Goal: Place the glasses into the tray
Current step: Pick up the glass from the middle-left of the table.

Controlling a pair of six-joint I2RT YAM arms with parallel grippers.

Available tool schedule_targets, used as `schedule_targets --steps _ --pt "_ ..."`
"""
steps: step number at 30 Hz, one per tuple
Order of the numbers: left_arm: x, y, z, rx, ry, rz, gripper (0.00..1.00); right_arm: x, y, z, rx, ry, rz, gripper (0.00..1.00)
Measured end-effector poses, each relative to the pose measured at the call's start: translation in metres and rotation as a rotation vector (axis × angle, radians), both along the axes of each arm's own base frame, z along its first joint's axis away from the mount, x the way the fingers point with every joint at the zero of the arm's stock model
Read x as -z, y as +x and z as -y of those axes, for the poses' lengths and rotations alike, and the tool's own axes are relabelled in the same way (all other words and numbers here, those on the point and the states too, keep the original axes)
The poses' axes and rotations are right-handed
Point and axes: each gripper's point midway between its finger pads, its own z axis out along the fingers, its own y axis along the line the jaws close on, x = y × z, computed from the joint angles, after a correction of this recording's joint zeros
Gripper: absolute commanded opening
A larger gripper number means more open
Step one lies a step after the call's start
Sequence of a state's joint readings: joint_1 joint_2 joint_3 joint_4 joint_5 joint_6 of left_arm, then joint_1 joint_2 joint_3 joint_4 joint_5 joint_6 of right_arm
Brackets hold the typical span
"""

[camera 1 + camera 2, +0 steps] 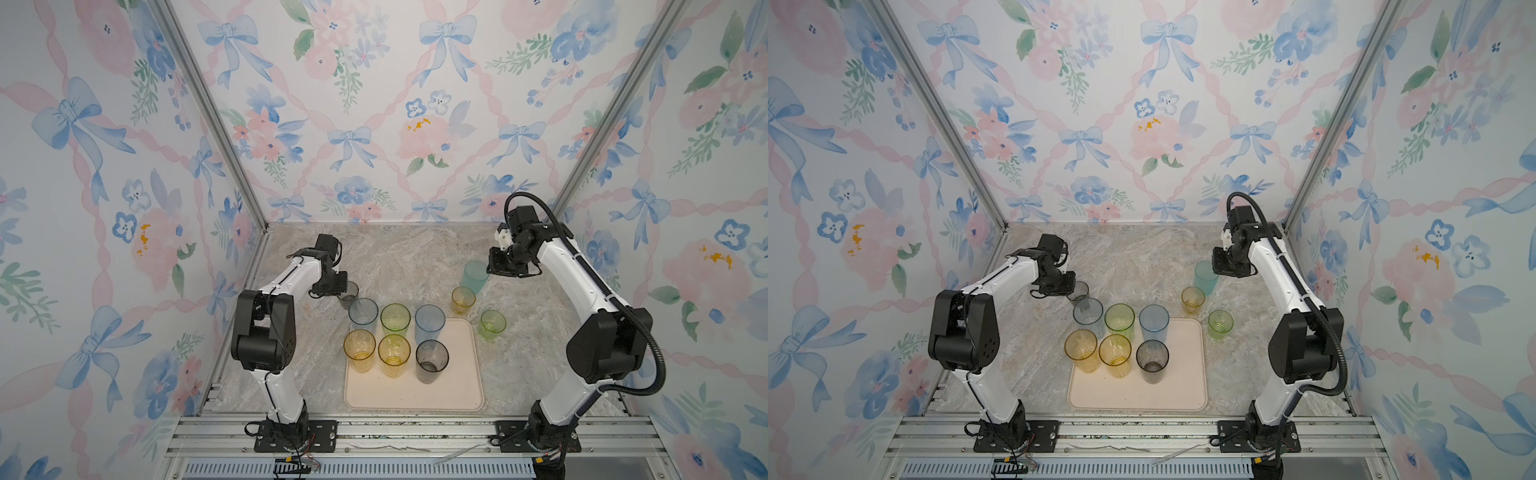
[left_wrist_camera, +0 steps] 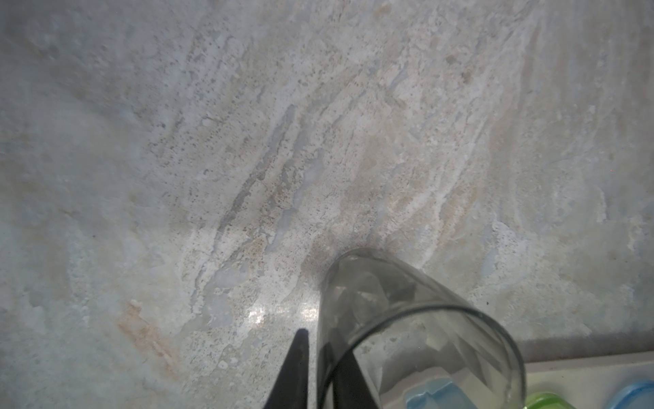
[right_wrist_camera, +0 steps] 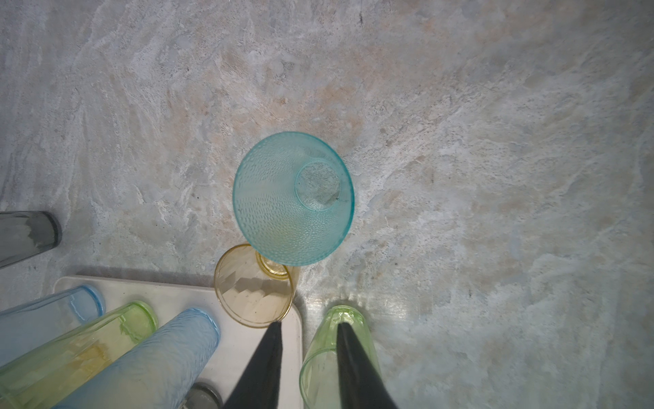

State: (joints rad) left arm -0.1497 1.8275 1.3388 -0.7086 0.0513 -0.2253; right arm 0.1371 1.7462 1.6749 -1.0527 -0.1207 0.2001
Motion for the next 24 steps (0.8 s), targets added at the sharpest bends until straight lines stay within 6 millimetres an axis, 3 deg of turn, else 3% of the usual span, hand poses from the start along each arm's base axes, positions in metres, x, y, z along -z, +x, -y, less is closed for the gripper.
schedule_targets --steps 6,14,24 --pt "0.001 0.003 0.001 0.012 -0.006 -0.004 0.01 0.0 0.0 0.0 0.0 0.0 0.0 0.3" --pt "-0.004 0.009 0.002 0.012 -0.008 0.013 0.0 0.001 -0.001 0.0 0.0 0.0 -0.003 0.3" --pt "-0.04 0.036 0.003 0.009 -0.003 0.11 0.0 -0.003 -0.002 0.0 0.0 0.001 0.006 0.3"
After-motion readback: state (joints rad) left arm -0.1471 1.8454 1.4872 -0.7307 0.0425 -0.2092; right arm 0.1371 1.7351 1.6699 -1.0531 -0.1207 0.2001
